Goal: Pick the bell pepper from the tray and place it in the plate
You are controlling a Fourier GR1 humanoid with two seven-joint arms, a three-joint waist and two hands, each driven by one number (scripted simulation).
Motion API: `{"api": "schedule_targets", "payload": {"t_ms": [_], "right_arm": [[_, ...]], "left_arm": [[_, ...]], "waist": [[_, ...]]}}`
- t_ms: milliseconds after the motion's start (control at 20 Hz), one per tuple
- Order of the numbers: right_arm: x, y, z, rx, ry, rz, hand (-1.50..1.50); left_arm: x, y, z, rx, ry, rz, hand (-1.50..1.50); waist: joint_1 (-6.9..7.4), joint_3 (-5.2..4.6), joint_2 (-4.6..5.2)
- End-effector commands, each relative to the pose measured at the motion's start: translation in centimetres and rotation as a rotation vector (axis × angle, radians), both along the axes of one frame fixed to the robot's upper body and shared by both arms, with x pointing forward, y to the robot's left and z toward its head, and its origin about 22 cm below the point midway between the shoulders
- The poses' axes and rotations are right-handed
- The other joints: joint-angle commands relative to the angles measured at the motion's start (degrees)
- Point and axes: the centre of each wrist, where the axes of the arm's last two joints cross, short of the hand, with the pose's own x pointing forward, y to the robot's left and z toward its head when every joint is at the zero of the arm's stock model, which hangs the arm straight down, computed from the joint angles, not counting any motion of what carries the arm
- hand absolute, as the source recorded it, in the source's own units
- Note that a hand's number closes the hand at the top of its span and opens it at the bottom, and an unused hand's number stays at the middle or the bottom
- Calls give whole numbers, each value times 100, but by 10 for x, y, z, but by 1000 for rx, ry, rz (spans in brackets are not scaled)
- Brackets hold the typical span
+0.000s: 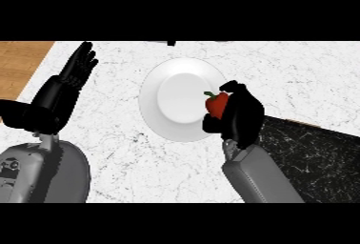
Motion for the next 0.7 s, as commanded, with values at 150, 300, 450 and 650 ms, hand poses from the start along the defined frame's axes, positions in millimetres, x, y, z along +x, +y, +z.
{"api": "schedule_targets", "payload": {"t_ms": [150, 300, 450, 650], "right_arm": [[51, 9, 6, 236, -27, -86, -150], [66, 9, 8, 268, -120, -86, -150], [74, 11, 12, 327, -261, -105, -150], [80, 20, 15, 424, -367, -112, -150]], "left_arm": [[8, -1, 12, 10, -4, -17, 0], [4, -9, 6, -9, -13, -27, 0], [5, -12, 1, 4, -9, -12, 0], [6, -6, 4, -9, 3, -7, 0]], "waist": [[75, 13, 7], [137, 11, 19], [15, 8, -18], [2, 6, -54]]}}
